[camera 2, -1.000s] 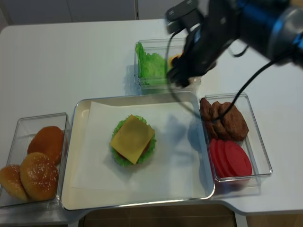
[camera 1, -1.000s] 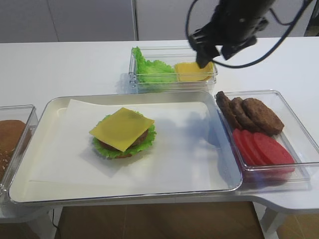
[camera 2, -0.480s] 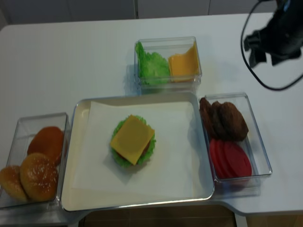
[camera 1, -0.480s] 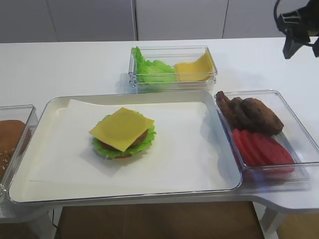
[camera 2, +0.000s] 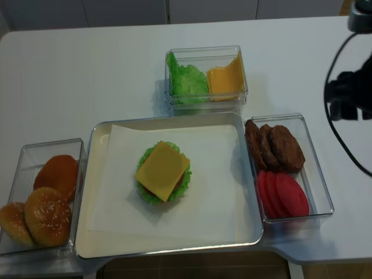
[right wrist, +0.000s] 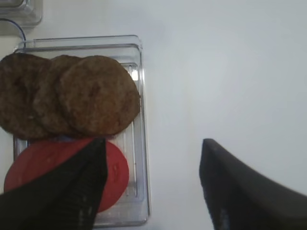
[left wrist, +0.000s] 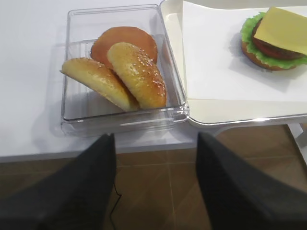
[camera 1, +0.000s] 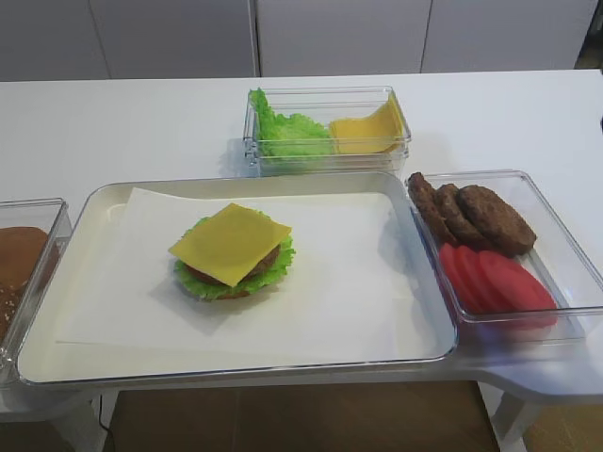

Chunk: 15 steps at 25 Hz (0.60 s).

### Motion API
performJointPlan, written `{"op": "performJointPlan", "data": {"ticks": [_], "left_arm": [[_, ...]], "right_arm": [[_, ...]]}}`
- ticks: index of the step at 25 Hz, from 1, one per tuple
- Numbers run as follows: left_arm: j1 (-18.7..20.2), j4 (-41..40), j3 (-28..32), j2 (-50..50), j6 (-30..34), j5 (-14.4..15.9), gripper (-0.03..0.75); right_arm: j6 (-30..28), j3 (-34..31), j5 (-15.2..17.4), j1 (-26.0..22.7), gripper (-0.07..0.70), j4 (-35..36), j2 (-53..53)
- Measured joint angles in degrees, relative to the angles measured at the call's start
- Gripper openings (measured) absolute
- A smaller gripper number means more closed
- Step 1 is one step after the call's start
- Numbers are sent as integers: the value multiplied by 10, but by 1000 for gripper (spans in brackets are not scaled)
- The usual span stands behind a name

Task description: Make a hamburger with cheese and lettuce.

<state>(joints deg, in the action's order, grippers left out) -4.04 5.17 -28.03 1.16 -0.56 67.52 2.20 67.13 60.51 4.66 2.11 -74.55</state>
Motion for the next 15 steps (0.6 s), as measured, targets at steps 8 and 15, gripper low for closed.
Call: {"op": "performJointPlan", "data": {"ticks": [8, 15], "left_arm": [[0, 0, 0, 0, 0, 0, 403], [0, 0, 0, 0, 0, 0, 403]], "right_arm": [[5, -90, 32, 0, 451, 0, 159], [5, -160, 75, 0, 450, 12, 324]]}}
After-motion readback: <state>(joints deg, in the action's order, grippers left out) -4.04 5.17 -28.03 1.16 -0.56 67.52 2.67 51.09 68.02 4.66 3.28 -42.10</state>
